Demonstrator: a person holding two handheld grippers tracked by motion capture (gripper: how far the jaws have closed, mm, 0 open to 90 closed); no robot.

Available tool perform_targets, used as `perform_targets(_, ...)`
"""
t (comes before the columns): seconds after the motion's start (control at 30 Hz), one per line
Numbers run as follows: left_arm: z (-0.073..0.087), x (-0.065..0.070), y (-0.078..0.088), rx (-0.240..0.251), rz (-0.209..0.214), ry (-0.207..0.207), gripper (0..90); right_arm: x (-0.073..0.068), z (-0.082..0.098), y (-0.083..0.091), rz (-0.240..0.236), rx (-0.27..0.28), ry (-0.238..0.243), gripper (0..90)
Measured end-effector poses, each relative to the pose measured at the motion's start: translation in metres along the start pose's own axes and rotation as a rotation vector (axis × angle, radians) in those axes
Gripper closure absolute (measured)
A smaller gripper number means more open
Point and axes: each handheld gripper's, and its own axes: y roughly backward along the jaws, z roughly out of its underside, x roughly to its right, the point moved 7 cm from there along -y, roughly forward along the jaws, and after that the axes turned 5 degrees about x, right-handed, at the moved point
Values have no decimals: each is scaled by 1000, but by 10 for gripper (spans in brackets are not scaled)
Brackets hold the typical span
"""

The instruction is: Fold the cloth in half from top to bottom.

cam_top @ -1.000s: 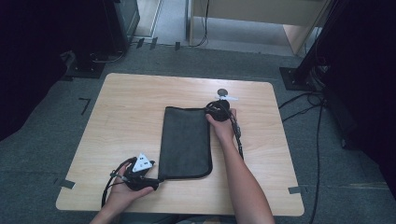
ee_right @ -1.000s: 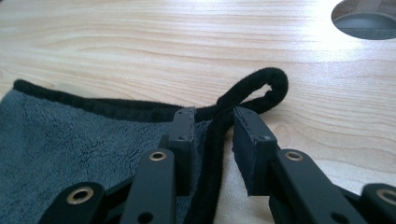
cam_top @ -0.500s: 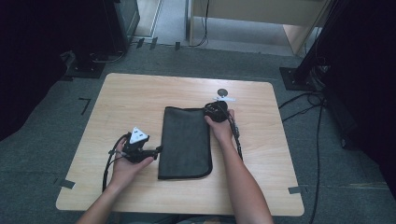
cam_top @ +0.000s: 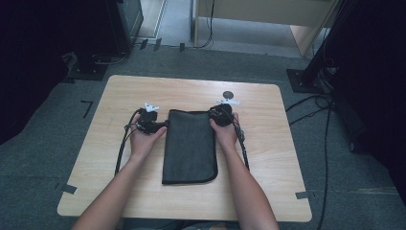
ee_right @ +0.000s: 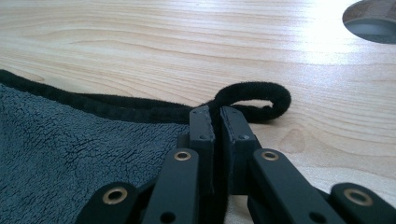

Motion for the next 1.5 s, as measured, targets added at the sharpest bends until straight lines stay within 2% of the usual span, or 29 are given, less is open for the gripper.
perform_targets(0.1, -13, 0, -14, -8, 56, 58, 457, 1, 0, 0, -16, 0, -14, 848)
perform_targets(0.13, -18, 2, -19, -14, 60, 58, 478, 3, 0, 1, -40, 0, -40, 849)
perform_targets(0.2, -22, 4, -27, -39, 61, 53, 489, 3, 0, 1, -48, 1, -50, 849)
perform_targets(0.23, -24, 9, -37, -70, 62, 37, 480, 4, 0, 1, -54, 2, -57, 849)
perform_targets(0.27, -24, 9, -37, -70, 62, 37, 480, 3, 0, 1, -49, 3, -50, 849)
perform_targets(0.3, -23, 12, -46, -98, 30, 5, 488, 3, 0, 1, -42, 5, -40, 849)
perform_targets(0.33, -23, 14, -50, -97, 21, -15, 523, 2, 0, 1, -36, 7, -29, 850)
perform_targets(0.4, -24, 17, -51, -100, 26, -36, 651, 2, -1, 3, -31, 20, -12, 850)
perform_targets(0.43, -25, 18, -52, -108, 21, -61, 651, 2, -1, 3, -31, 20, -12, 850)
perform_targets(0.47, -31, 21, -49, -103, 28, -93, 822, 1, -2, 5, -43, 40, -23, 850)
perform_targets(0.53, -34, 22, -46, -96, 38, -112, 852, 1, -6, 10, -57, 60, -14, 850)
perform_targets(0.57, -40, 23, -38, -66, 47, -139, 858, 1, -8, 12, -66, 69, -16, 850)
perform_targets(0.6, -40, 23, -38, -66, 47, -139, 860, 0, -11, 16, -72, 80, -9, 850)
perform_targets(0.7, -53, 23, -24, 1, 58, -153, 862, -2, -19, 23, -86, 110, -7, 850)
perform_targets(0.77, -62, 23, -14, 53, 77, -149, 861, -5, -28, 31, -102, 152, 14, 850)
perform_targets(0.87, -72, 26, 4, 132, 97, -177, 859, -10, -40, 45, -117, 196, 53, 850)
perform_targets(0.93, -73, 29, 16, 164, 136, -187, 857, -15, -45, 63, -134, 230, 76, 849)
perform_targets(1.03, -63, 35, 35, 193, 174, -216, 856, -18, -43, 76, -156, 245, 77, 849)
perform_targets(1.1, -52, 38, 50, 216, 204, -216, 853, -26, -34, 97, -195, 260, 103, 849)
perform_targets(1.13, -46, 39, 57, 224, 224, -221, 853, -26, -34, 97, -195, 260, 103, 849)
perform_targets(1.17, -40, 40, 65, 235, 244, -221, 852, -33, -23, 113, -224, 264, 129, 849)
perform_targets(1.2, -33, 42, 72, 244, 261, -219, 852, -33, -23, 113, -224, 264, 129, 849)
perform_targets(1.23, -27, 43, 79, 246, 271, -228, 853, -41, -9, 129, -257, 261, 147, 849)
perform_targets(1.27, -20, 46, 86, 249, 284, -228, 853, -41, -9, 129, -257, 261, 147, 849)
perform_targets(1.33, 2, 55, 103, 249, 316, -248, 853, -50, 17, 147, -279, 238, 178, 848)
perform_targets(1.37, 2, 55, 103, 249, 316, -248, 852, -50, 17, 147, -279, 238, 178, 848)
perform_targets(1.4, 9, 59, 107, 241, 325, -255, 852, -55, 32, 158, -291, 212, 192, 848)
perform_targets(1.47, 23, 64, 116, 231, 347, -260, 852, -56, 38, 163, -297, 211, 198, 848)
perform_targets(1.5, 30, 67, 120, 224, 357, -266, 851, -57, 49, 171, -308, 194, 196, 847)
